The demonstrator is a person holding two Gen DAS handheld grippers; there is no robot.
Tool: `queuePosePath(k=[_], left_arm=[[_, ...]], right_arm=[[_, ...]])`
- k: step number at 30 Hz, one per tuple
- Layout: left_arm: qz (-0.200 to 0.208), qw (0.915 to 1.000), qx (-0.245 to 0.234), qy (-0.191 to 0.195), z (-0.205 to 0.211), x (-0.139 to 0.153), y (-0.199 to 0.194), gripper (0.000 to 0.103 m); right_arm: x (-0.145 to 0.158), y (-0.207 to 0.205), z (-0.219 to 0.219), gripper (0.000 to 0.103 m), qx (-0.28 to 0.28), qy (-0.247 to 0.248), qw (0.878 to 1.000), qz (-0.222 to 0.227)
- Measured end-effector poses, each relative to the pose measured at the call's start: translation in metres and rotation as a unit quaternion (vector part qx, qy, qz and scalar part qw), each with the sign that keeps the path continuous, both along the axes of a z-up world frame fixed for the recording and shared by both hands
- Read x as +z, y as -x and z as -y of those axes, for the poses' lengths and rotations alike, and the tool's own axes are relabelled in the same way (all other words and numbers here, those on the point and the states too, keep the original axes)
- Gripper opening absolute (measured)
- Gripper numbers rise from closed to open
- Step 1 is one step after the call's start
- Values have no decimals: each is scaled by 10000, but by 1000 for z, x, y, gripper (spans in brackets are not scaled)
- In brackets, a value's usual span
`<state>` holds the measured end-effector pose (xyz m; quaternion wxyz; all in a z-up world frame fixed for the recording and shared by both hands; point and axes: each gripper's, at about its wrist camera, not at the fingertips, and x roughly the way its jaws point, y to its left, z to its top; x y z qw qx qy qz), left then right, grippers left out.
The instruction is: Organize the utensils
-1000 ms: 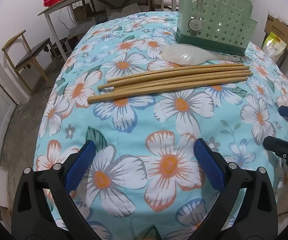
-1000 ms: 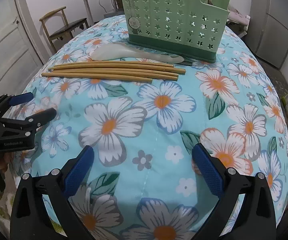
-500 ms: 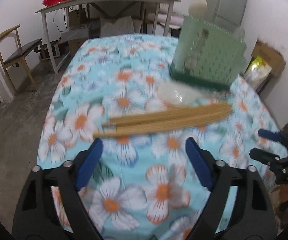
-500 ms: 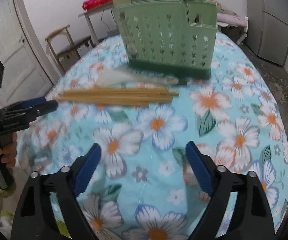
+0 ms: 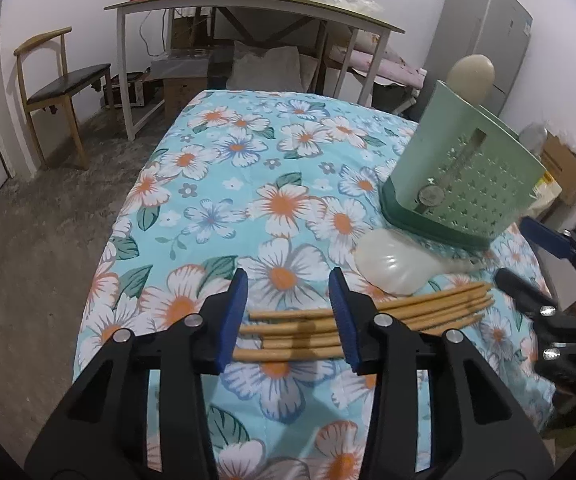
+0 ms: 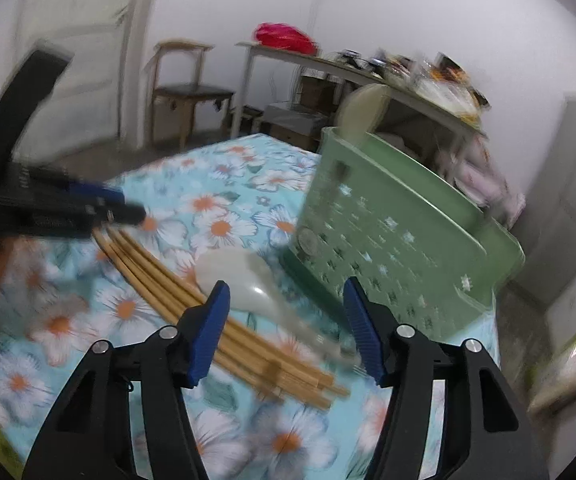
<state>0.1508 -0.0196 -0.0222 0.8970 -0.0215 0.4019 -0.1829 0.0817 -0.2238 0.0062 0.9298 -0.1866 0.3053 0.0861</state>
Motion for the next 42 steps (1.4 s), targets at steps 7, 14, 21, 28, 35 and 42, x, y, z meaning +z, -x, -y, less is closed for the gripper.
queuePosePath(k=[7,14,21,28,35,42], left_arm=[[-120,9998,103,129,-7,-12,-12,33],[-157,9996,64,206,-11,-17,-18,32],[-187,9994,97,271,-12,-20,-20,32],[-197,9992,113,329,-14,-21,-22,32],[-222,9989,107,392,-13,-19,-20,32],[-243,9984,58,498,-12,-17,-18,32]], right_arm=[[-44,-24,-28,49,717,1324,9881,-328],[-43,-19,-47,46,1530,2066,9653,-465],[-43,-25,-62,49,1738,2140,9599,-515],[-42,-26,-66,44,1107,2144,9704,-57],[-30,-37,-48,21,275,1832,9826,131],[-31,-47,-47,7,37,1819,9832,165]])
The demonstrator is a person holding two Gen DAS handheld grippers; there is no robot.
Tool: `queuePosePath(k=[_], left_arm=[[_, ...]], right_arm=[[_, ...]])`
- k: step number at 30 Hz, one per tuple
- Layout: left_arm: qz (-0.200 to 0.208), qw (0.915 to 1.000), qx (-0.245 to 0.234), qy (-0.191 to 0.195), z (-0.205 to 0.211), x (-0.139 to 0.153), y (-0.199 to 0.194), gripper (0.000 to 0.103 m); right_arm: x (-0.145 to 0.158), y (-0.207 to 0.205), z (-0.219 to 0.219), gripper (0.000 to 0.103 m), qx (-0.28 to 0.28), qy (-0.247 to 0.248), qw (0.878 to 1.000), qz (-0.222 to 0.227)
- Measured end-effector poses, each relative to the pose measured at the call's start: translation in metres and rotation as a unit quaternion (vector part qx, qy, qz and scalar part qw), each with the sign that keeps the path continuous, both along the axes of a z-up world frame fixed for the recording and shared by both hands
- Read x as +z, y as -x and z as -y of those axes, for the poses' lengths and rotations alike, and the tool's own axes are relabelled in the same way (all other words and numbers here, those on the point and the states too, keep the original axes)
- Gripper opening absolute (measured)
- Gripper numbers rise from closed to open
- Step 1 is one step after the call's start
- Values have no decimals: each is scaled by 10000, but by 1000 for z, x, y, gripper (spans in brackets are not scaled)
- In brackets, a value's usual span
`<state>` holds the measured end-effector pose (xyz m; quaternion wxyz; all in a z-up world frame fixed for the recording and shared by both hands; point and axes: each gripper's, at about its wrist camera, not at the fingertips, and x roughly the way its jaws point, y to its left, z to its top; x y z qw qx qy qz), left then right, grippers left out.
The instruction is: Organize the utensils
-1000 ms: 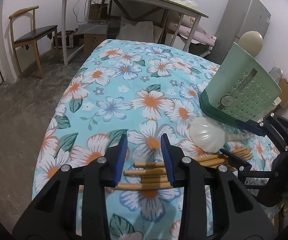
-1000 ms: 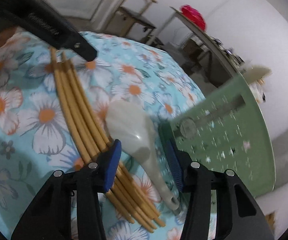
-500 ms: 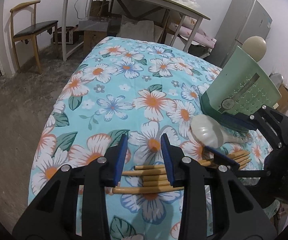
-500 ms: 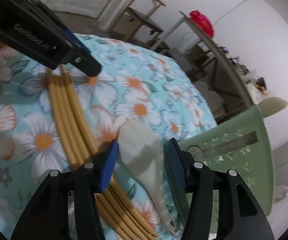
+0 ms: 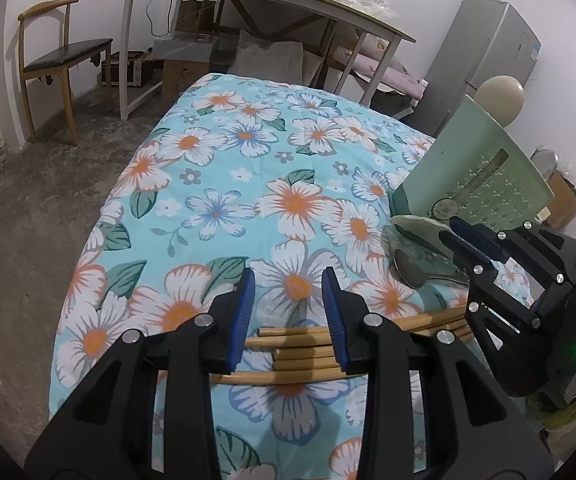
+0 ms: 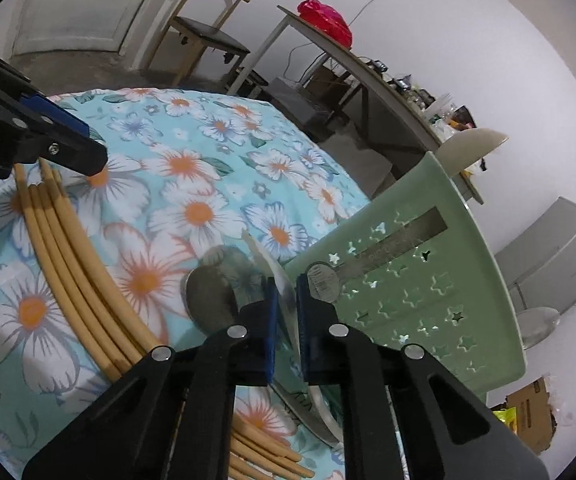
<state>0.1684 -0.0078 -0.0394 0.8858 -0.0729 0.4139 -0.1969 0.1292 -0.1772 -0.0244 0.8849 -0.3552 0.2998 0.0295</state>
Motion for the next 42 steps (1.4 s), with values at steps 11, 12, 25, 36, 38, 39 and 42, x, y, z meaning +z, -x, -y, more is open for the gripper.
queuePosePath(k=[11,12,25,36,38,39,42], left_arm=[[224,9986,-268,394,6,18,16,32],[243,9983,-309,439,7,20,18,32],[-104,9891,-976,1102,32,30,23,31],[-1203,9788,-994,1329,59,-2,-21,19],[-1361,9761,-929,1415,62,-8,-29,19],[-1431,9748,-893,1460,62,-11,-33,19],[-1640,9706,-824,1559,65,-20,-42,18]], right_arm=[[42,46,15,2,-230,-180,9961,829],[48,52,19,2,-286,-278,9952,888],[74,119,107,2,-1546,-2473,9510,1030],[72,131,126,2,-1715,-2972,9332,1064],[73,132,126,2,-1718,-3011,9319,1065],[72,131,127,2,-1719,-3022,9315,1066],[72,131,127,2,-1718,-3045,9308,1065]])
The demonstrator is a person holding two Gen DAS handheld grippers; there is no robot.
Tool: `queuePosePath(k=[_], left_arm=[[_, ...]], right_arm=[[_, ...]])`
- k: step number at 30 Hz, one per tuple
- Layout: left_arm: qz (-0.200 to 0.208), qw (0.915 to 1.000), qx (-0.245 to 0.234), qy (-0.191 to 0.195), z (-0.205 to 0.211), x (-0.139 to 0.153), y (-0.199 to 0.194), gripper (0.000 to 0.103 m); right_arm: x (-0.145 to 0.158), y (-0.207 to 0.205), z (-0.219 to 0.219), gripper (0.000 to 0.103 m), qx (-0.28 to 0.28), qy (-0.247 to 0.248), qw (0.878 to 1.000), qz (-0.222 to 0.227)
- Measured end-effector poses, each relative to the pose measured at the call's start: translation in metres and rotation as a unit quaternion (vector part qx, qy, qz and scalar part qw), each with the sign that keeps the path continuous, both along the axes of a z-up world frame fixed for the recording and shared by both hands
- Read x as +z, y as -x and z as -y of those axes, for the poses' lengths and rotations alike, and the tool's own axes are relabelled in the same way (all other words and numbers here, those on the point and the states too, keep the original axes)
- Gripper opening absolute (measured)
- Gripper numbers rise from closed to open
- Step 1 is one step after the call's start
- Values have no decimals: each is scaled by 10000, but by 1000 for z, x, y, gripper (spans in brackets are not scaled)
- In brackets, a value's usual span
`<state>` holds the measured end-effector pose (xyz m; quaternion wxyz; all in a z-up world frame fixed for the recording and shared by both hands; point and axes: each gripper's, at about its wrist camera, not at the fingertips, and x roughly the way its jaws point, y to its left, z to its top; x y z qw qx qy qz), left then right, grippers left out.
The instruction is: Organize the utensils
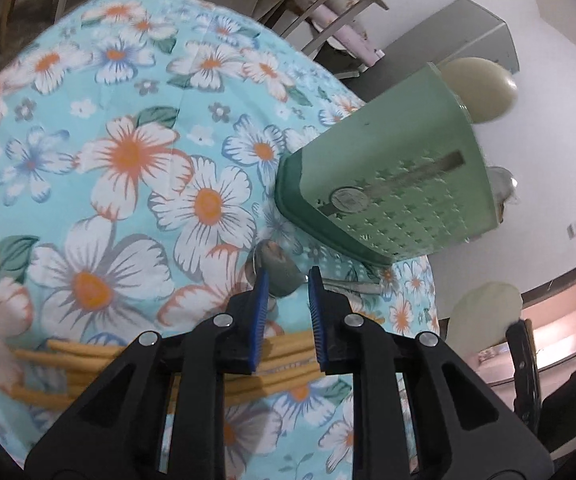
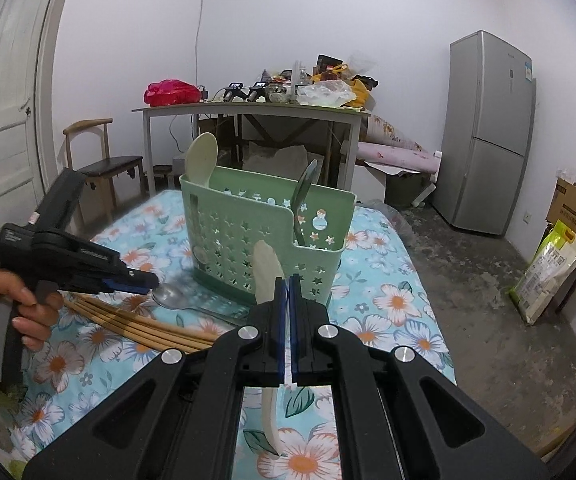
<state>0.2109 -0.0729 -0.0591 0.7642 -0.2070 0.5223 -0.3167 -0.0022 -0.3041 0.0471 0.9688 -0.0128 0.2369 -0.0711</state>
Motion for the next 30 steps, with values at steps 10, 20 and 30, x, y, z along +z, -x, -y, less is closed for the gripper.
queuePosePath(k=[10,20,30], left_arm=[[-371,9992,116,-48,13,-20,-10,7],[105,9988,478,-32,-17,9,-3,8],[-918,9946,200,446,-8,-24,-22,8]], right_arm=[[-2,-2,0,2,-18,-51,10000,-5],[-6,-1,14,2,-76,-368,9993,4],[-7,-3,14,2,-50,-443,9990,14]])
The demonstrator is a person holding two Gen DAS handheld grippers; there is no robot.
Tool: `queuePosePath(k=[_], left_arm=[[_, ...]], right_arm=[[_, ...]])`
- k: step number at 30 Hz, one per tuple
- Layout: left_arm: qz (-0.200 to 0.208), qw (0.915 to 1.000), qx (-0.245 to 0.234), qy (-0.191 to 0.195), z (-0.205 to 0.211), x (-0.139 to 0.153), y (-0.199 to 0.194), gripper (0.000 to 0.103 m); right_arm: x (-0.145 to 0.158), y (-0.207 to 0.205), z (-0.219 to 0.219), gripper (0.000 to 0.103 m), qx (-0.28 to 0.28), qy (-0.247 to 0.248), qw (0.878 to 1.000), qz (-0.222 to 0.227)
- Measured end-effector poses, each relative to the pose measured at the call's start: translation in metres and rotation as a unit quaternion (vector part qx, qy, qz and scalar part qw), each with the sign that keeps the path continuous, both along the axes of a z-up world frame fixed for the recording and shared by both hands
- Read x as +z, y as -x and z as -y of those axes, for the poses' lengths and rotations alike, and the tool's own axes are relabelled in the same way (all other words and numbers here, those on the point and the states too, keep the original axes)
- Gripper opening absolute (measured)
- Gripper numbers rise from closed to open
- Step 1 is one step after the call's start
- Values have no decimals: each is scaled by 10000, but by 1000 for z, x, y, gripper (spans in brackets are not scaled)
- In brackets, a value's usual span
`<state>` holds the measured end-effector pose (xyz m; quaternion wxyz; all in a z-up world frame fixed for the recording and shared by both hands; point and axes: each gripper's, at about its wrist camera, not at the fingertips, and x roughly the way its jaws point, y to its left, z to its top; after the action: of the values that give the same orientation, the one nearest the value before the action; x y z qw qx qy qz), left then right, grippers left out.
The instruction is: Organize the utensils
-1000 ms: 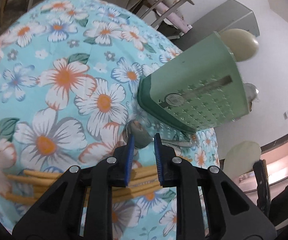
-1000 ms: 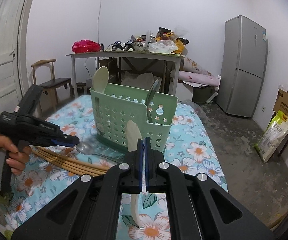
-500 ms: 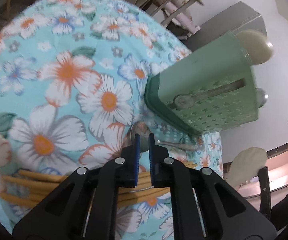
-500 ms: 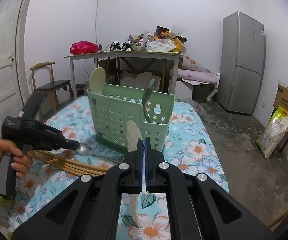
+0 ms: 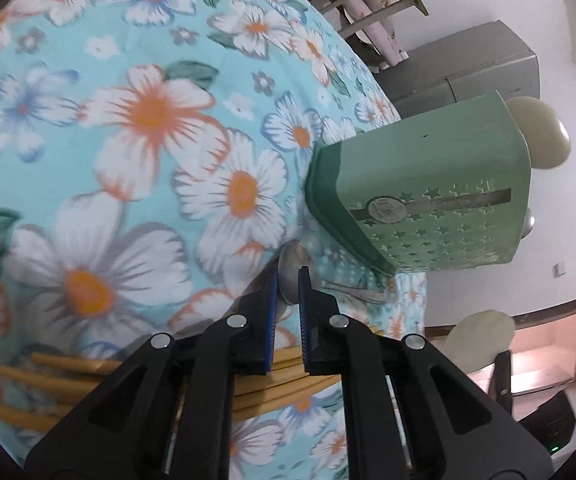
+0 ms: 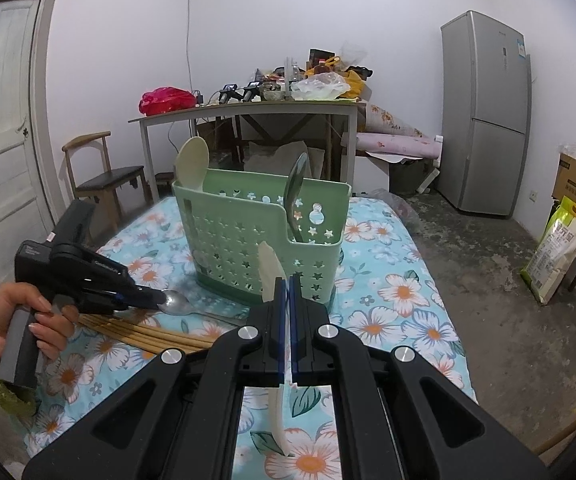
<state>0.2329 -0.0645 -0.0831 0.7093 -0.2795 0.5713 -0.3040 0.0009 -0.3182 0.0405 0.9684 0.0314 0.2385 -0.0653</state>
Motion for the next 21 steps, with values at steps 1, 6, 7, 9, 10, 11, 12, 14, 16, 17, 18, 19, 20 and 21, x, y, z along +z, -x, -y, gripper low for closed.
queuePosePath(k=[1,6,7,9,10,11,12,14,16,17,18,19,20,21], left_arm=[[-57,10000,-18,44,2,-2,-1,8],[-152,9999,-35,21,14,-8,-6,8],[-156,9999,-32,9,16,-10,-6,8],[-169,9999,-31,4,17,-11,-8,8],[-162,9999,-28,-19,19,-11,-8,7],[-136,9999,-22,-59,20,-11,-8,4],[-116,9999,-14,-79,23,-11,-8,4],[-16,9999,-13,-109,25,-9,-6,4],[179,9997,-3,-175,25,-3,-3,3],[344,9992,8,-218,24,3,0,3],[488,9985,11,-243,24,8,2,2],[698,9972,7,-281,24,16,6,2],[962,9947,-8,-352,24,27,11,2],[1136,9927,-12,-400,24,35,15,1]], right_arm=[[0,0,0,2,1,-14,10000,2],[-1,-1,0,2,12,-75,10000,7],[-1,-2,0,2,11,-80,10000,7],[-1,-1,1,2,12,-106,9999,14],[-1,-2,1,2,7,-114,9999,15],[-1,-1,2,2,3,-120,9999,16],[-2,-2,3,2,2,-133,9999,17],[-2,-2,3,2,-3,-131,9999,15],[-2,-2,3,2,-10,-137,9999,15],[-2,-2,3,2,-14,-142,9999,18],[-1,-2,3,2,-18,-145,9999,23],[-1,-2,3,2,-19,-146,9999,25],[-1,-2,3,2,-23,-145,9999,29],[-1,-1,3,2,-23,-148,9999,33]])
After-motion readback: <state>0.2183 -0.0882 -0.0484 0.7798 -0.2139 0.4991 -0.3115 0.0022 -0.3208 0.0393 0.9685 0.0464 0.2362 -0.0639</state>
